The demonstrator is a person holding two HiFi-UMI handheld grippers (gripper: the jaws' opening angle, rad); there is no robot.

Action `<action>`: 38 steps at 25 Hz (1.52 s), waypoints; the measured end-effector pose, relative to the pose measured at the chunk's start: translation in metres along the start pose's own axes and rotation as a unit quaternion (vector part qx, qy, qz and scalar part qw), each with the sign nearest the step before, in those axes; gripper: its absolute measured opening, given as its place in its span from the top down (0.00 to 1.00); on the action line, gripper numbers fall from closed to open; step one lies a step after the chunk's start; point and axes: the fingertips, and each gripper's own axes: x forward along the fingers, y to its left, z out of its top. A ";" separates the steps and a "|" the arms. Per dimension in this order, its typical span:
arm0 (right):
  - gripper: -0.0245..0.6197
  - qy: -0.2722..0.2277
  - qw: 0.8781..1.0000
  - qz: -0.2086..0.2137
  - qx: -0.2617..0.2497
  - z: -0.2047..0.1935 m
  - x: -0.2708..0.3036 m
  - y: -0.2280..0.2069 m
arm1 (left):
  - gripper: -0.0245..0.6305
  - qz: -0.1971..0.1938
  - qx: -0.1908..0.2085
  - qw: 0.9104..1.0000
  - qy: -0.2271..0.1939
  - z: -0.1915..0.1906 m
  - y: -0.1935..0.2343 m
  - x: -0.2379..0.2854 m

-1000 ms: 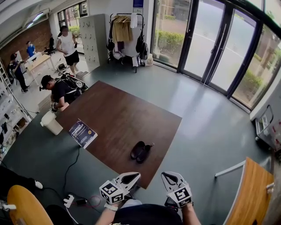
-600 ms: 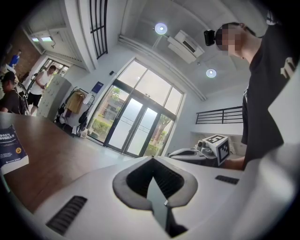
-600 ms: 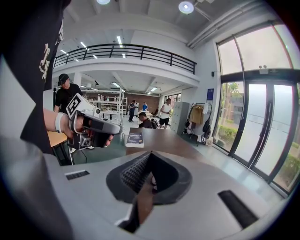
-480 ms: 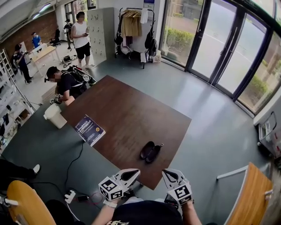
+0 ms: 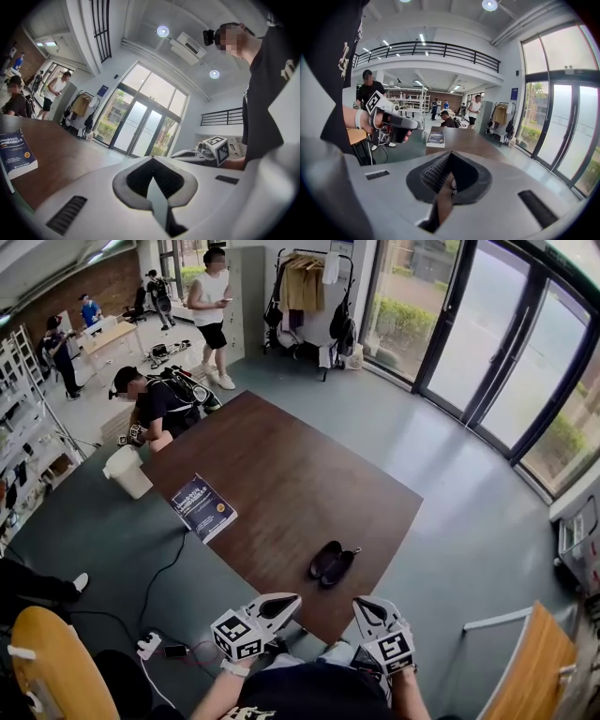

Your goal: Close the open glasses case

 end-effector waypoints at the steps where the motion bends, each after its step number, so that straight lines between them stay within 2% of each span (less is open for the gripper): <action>1: 0.98 -0.001 1.000 0.004 -0.001 0.000 0.002 -0.002 | 0.95 0.004 -0.001 1.000 -0.001 0.000 0.001 0.000; 10: 0.98 -0.018 0.998 0.054 -0.012 0.002 0.020 -0.037 | 0.95 0.057 -0.011 0.998 -0.009 0.000 0.006 0.026; 21: 0.98 -0.022 0.996 0.084 -0.009 -0.030 0.015 -0.128 | 0.95 0.076 -0.001 0.997 0.003 -0.005 -0.005 0.119; 30: 0.98 -0.029 0.994 0.106 -0.003 -0.053 0.017 -0.186 | 0.95 0.090 0.001 0.996 0.021 -0.011 -0.010 0.178; 38: 0.98 -0.031 0.994 0.103 -0.001 -0.052 0.033 -0.210 | 0.95 0.092 0.000 0.995 0.026 -0.006 0.006 0.187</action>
